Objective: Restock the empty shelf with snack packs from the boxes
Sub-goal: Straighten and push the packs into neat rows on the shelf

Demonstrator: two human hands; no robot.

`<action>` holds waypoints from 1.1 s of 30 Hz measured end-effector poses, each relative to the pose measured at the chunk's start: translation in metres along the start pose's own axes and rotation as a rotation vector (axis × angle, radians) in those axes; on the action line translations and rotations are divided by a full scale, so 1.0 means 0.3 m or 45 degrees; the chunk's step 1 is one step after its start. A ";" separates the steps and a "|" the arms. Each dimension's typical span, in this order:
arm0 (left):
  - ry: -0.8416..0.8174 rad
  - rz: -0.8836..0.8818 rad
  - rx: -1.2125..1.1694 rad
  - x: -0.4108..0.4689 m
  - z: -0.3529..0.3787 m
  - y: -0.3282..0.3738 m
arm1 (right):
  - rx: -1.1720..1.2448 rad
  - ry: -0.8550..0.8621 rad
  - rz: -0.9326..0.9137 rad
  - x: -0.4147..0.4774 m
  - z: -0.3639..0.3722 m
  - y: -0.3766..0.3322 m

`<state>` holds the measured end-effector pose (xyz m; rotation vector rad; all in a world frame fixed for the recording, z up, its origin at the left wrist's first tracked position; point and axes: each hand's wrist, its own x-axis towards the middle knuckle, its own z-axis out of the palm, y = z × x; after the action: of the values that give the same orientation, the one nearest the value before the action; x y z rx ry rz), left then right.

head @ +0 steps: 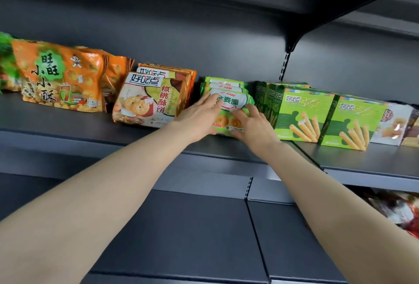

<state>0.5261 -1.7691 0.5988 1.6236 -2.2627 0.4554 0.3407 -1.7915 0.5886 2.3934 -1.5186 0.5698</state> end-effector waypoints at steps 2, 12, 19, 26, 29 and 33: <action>-0.003 -0.001 0.038 0.021 0.019 -0.011 | -0.016 -0.016 -0.010 0.018 0.003 0.002; 0.045 -0.116 0.078 0.138 0.038 -0.019 | -0.037 0.016 -0.028 0.149 0.004 0.035; 0.137 -0.138 0.054 0.204 0.098 -0.059 | -0.158 0.085 0.073 0.246 0.078 0.053; 0.263 -0.181 0.221 0.257 0.122 -0.073 | -0.261 0.200 0.060 0.306 0.099 0.075; 0.214 -0.172 0.356 0.286 0.105 -0.083 | -0.282 0.526 -0.005 0.346 0.066 0.092; 0.230 -0.154 0.304 0.305 0.101 -0.101 | 0.289 0.470 0.017 0.483 -0.047 0.137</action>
<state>0.5249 -1.8690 0.6134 1.7408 -2.0284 0.8317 0.3560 -1.9203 0.6667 2.2654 -1.3697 1.1689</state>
